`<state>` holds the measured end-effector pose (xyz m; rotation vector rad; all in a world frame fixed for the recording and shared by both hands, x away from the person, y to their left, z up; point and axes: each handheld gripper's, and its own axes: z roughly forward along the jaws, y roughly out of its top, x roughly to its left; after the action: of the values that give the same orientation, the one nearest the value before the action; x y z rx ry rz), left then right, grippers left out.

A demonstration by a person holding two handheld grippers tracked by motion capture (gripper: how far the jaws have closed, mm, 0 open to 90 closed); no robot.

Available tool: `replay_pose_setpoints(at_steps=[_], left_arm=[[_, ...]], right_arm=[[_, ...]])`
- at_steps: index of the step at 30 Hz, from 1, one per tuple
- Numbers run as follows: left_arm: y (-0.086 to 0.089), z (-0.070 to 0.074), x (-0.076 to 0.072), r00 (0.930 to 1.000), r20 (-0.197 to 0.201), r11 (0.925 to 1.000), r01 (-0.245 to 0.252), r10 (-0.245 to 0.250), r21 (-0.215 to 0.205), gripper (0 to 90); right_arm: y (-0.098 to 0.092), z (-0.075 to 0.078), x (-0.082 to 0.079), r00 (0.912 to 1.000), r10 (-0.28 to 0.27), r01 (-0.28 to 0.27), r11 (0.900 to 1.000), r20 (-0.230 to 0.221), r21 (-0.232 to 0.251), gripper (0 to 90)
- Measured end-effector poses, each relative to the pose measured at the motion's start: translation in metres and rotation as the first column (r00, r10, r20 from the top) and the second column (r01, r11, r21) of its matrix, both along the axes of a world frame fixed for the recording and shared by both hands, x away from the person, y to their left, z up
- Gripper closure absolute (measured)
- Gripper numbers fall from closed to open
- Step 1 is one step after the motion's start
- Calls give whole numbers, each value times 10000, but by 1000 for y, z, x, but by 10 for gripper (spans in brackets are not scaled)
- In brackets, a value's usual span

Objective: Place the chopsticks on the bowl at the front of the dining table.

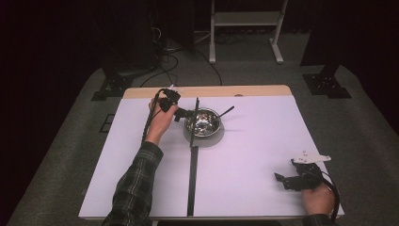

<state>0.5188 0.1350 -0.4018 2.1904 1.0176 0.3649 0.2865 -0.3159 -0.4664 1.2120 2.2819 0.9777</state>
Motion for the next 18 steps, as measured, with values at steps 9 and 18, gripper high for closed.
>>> replay_pose_setpoints(at_steps=[9, 18], left_arm=[[-3, -11, -7, 9999, -67, 9999, 109, -108, 88, 92], [-6, -15, -9, 9997, -143, 9997, 222, -221, 62, 92]], right_arm=[[0, 0, 0, 10000, -1, 1, 10000, 3, 7, 95], [0, 0, 0, 10000, 2, -2, 10000, 1, 4, 95]])
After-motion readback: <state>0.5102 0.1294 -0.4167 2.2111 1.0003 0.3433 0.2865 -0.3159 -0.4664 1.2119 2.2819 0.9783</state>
